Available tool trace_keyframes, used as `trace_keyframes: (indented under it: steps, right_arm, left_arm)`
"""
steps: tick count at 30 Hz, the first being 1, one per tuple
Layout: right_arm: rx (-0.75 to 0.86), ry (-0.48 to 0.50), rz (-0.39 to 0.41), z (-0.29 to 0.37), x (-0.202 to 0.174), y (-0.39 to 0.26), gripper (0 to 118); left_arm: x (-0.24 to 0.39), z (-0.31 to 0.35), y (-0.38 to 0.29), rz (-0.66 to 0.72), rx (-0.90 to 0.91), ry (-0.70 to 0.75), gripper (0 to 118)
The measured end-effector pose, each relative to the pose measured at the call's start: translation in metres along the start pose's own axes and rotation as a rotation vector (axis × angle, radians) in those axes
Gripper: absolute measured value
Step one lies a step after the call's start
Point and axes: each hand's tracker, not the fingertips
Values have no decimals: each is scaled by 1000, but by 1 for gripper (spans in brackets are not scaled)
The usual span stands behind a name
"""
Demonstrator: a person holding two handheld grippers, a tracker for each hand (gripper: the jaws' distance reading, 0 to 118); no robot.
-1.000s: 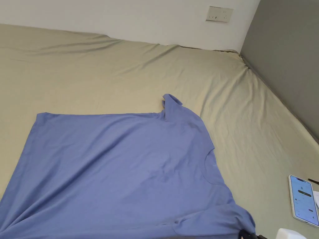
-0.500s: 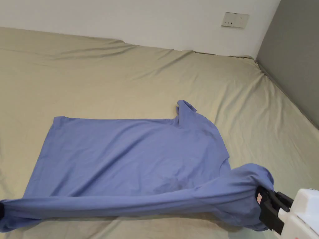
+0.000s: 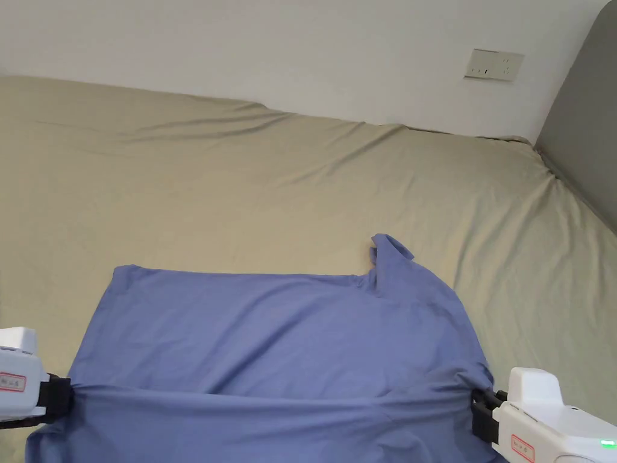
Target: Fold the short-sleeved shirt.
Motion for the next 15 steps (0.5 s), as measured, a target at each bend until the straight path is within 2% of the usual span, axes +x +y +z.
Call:
trace_keyframes:
  steps: [8, 9, 11, 12, 13, 14, 15]
  right_arm:
    - [-63, -13, 1, -31, -2, -9, 11]
    - [-72, -15, 5, -31, -3, -9, 11]
    - [-78, -16, 13, -30, -4, -8, 11]
    - [-68, -16, 13, -26, -4, -7, 16]
    - [-45, -21, 4, -20, -4, -5, 36]
    - [-19, -24, -8, -13, -3, -4, 62]
    - [23, -26, -14, -2, -2, -1, 88]
  left_arm:
    - [-1, -22, -4, -9, -35, 19, 8]
    - [1, -21, -5, -15, -25, 32, 12]
    - [2, -18, -8, -36, 8, 66, 37]
    - [1, -14, -8, -37, 42, 81, 54]
    - [0, -8, -9, -26, 81, 86, 81]
    - [-1, -1, -11, -15, 117, 83, 98]
    - [-2, 13, -13, -3, 174, 71, 110]
